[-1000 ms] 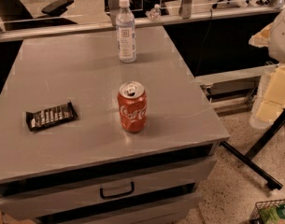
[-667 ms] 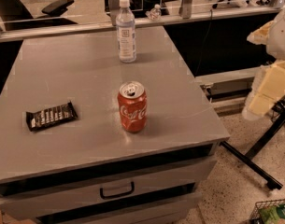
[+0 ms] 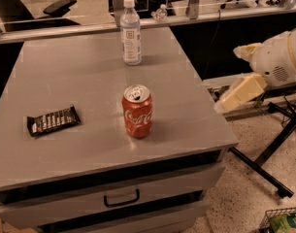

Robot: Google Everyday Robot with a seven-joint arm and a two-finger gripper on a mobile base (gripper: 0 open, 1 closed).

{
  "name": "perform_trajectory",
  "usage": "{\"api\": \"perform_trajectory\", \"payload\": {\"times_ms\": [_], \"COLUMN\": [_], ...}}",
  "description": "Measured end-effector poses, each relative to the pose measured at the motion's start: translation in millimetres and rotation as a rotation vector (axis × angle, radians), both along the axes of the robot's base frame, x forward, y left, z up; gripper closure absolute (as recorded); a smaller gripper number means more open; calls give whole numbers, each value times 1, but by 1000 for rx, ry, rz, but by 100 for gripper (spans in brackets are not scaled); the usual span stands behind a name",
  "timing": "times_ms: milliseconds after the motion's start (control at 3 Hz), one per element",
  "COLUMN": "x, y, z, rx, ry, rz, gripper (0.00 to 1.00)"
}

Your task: Move blue plastic bottle near coke can

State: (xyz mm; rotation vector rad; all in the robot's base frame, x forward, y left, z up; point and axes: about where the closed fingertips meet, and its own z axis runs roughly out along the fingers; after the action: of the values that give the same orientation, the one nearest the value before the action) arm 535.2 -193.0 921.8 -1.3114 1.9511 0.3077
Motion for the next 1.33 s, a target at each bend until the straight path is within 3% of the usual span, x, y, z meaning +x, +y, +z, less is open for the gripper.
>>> {"api": "perform_trajectory", "payload": {"times_ms": [333, 667, 1000, 1333], "x": [48, 72, 72, 99], "y": [25, 39, 37, 48], "z": [6, 16, 16, 3], "rx": [230, 299, 294, 362], "ry": [-130, -212, -211, -245], "rz": [-5, -22, -28, -70], "gripper": [0, 0, 0, 0]}}
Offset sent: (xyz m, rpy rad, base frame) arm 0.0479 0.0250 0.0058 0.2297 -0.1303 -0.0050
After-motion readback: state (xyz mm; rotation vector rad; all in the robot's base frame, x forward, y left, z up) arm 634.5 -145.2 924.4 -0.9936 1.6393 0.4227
